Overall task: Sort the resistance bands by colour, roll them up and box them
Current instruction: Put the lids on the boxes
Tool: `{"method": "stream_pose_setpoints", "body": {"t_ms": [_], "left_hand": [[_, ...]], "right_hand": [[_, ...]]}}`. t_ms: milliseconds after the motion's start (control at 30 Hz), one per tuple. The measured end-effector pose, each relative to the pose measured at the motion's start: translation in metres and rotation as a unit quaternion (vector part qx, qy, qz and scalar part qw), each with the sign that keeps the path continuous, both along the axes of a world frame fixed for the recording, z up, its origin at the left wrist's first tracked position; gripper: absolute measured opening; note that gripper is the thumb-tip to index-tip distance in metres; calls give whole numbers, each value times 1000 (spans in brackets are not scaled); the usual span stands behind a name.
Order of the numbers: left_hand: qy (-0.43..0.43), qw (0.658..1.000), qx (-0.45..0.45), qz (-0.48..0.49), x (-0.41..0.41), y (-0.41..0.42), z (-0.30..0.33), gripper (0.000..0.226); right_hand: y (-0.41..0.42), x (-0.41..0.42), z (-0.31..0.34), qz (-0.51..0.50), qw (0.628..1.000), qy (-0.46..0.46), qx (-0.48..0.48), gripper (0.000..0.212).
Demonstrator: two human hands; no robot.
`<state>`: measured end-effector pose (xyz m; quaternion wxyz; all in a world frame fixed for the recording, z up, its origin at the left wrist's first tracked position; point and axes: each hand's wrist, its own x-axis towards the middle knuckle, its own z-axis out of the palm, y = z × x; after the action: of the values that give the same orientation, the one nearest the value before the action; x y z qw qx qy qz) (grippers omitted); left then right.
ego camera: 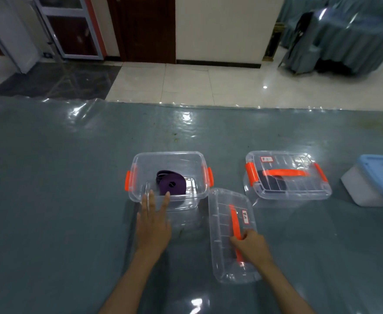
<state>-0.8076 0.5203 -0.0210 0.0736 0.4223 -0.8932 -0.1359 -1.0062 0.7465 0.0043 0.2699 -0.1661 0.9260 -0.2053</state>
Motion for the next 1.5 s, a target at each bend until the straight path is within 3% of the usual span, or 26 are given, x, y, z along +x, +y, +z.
{"method": "stream_pose_setpoints", "body": {"t_ms": [133, 367, 467, 600, 733, 833, 1000, 1167, 1300, 1500], "left_hand": [[37, 999, 6, 0, 0, -3, 6, 75], [52, 998, -3, -30, 8, -3, 13, 67], [92, 994, 66, -10, 9, -3, 32, 46], [263, 949, 173, 39, 3, 0, 76, 36], [286, 921, 263, 31, -9, -5, 105, 37], [285, 929, 229, 54, -10, -17, 108, 43], [308, 929, 159, 129, -6, -34, 105, 32], [312, 922, 118, 196, -7, -65, 68, 49], [320, 896, 139, 276, -11, -84, 46, 44], [276, 910, 154, 270, -34, -115, 38, 43]], "right_hand": [[12, 12, 5, 6, 999, 2, -38, 27], [10, 22, 22, -1, 997, 22, -69, 28], [0, 29, 35, 33, 996, 59, -53, 27], [-26, 31, 57, 118, 980, 161, 4, 33], [-61, 33, 68, 216, 945, 246, -7, 35], [-85, 29, 73, 256, 922, 290, -19, 37], [-129, 17, 70, 284, 900, 326, -63, 36], [-174, 13, 42, 263, 892, 350, -107, 17], [-179, 11, 2, 244, 889, 348, -174, 45], [-201, -40, -28, 303, 892, 264, -206, 65]]}}
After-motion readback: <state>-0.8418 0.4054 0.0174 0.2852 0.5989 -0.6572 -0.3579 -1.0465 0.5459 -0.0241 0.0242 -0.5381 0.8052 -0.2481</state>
